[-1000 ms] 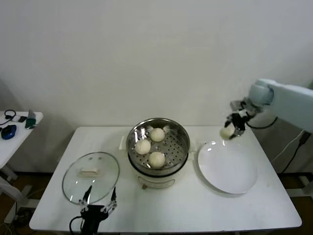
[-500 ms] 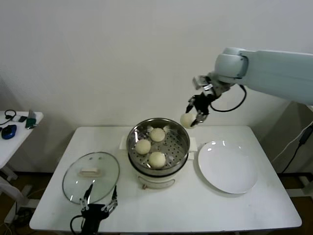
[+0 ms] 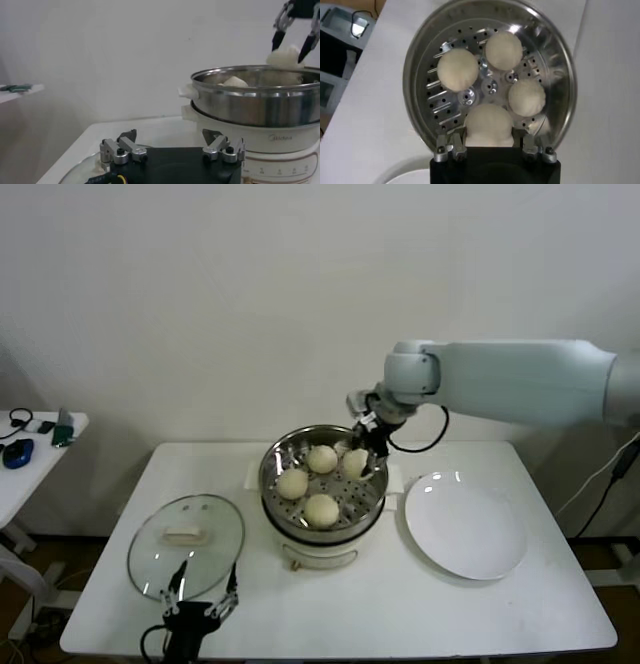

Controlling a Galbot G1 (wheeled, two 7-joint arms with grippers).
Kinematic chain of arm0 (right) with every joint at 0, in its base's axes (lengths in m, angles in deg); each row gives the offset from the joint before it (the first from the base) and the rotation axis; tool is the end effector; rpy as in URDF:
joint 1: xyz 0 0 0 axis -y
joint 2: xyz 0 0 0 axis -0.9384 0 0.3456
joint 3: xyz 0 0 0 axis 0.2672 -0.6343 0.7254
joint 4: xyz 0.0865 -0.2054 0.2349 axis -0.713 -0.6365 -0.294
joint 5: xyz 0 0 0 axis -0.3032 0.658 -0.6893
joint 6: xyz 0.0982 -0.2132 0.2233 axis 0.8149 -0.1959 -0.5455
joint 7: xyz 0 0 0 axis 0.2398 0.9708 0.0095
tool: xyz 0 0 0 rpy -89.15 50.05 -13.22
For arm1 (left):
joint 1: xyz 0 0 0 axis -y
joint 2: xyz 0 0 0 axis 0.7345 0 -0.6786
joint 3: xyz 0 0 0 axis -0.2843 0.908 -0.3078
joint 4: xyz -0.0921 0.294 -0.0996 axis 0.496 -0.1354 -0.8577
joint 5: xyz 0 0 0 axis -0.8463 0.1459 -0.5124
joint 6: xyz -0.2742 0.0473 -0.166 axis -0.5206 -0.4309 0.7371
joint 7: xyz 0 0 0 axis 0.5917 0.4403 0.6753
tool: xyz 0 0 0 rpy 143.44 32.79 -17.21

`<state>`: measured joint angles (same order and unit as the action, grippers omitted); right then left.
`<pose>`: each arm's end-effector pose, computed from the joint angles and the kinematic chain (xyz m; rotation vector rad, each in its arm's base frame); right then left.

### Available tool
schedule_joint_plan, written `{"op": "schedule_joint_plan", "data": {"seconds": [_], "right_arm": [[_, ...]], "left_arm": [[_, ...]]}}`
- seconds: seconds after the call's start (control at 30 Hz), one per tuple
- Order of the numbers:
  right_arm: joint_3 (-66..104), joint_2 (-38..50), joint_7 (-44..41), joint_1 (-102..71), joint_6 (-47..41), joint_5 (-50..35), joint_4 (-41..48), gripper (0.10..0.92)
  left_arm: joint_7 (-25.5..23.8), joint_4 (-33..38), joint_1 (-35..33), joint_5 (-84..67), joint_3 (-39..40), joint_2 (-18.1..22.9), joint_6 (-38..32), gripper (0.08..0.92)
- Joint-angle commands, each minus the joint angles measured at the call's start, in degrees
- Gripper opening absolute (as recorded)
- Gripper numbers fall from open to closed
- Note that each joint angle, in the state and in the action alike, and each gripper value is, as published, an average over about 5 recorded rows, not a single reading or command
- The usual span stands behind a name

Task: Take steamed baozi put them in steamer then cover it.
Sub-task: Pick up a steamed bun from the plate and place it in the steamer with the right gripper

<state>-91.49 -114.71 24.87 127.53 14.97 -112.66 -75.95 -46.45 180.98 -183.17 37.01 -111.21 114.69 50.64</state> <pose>0.4934 0.0632 -0.0424 1.4622 -1.3359 1.5235 0.0832 0.0115 -0.2972 0.0040 -2.9277 -0.1221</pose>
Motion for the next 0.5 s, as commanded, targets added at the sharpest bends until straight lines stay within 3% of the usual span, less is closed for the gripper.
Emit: {"op": "schedule_joint_plan", "data": {"seconds": [0.03,0.33,0.5], "right_arm": [[1.7,-2.1,2.9,-8.0,-1.8,4.3,2.1,0.619],[2.5,-2.8,3.4,-9.2,-2.0,5.7,3.2,0.632],[2.5,-2.3,2.7,-7.9,-1.5,4.9,2.6,0.737]], "left_arm": [[0.0,0.2,-0.1,0.2,0.0,-0.1,0.0,0.823],[0.0,0.6,-0.3,0.1,-0.1,0.0,-0.2,0.823],[0.1,0.8,-0.4,0.0,-0.2,0.0,-0.2,0.823]]}}
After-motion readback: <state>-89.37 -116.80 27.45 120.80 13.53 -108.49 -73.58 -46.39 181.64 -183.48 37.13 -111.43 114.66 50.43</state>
